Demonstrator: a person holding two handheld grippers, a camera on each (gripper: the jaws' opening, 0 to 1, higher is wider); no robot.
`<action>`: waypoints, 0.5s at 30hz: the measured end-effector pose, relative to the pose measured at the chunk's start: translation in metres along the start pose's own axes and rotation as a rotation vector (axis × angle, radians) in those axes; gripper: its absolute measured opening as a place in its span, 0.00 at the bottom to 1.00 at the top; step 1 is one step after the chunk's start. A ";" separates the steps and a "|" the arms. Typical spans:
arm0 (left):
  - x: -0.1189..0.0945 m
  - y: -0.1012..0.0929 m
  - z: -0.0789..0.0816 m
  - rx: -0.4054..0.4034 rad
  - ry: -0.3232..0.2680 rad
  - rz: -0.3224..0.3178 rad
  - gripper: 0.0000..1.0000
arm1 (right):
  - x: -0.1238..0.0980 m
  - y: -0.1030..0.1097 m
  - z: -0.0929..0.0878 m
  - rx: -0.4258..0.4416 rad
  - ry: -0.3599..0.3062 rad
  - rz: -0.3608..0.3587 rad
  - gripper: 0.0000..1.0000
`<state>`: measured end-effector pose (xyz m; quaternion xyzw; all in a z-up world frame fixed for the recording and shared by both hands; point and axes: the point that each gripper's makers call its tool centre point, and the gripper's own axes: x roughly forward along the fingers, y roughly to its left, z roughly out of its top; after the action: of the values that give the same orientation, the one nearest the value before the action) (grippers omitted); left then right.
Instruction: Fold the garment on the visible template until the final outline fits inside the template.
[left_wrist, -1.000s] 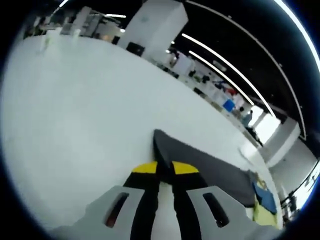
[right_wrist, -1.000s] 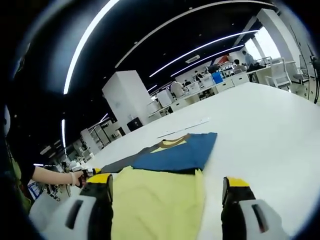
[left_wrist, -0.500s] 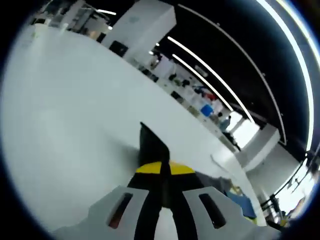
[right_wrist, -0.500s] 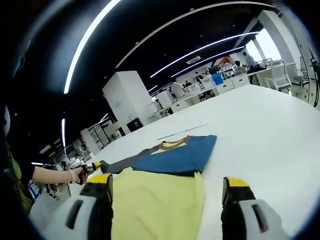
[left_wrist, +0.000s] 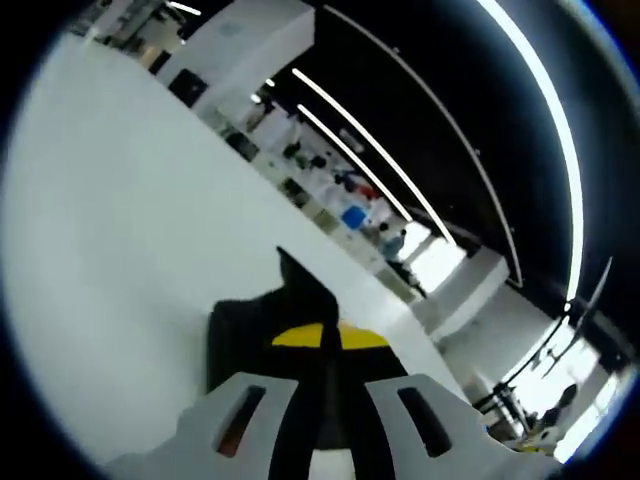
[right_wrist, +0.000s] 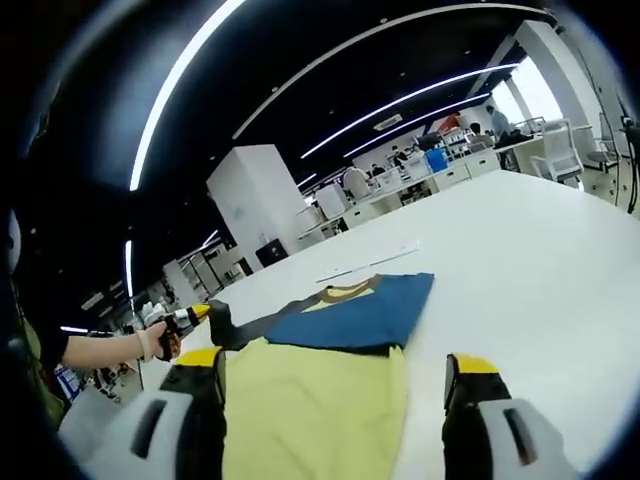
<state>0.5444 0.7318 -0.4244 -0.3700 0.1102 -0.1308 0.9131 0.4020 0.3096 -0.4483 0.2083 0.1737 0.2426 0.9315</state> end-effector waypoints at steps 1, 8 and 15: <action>0.002 -0.008 -0.004 -0.003 0.006 -0.014 0.00 | 0.000 0.000 0.000 -0.002 -0.001 0.000 0.91; 0.027 -0.058 -0.037 -0.041 0.045 -0.105 0.00 | -0.005 -0.002 -0.001 0.012 -0.018 -0.004 0.91; 0.050 -0.099 -0.069 -0.060 0.103 -0.191 0.00 | -0.013 -0.011 -0.006 0.027 -0.028 -0.020 0.90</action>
<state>0.5557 0.6022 -0.4079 -0.3988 0.1251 -0.2329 0.8781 0.3932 0.2961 -0.4552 0.2227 0.1659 0.2281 0.9332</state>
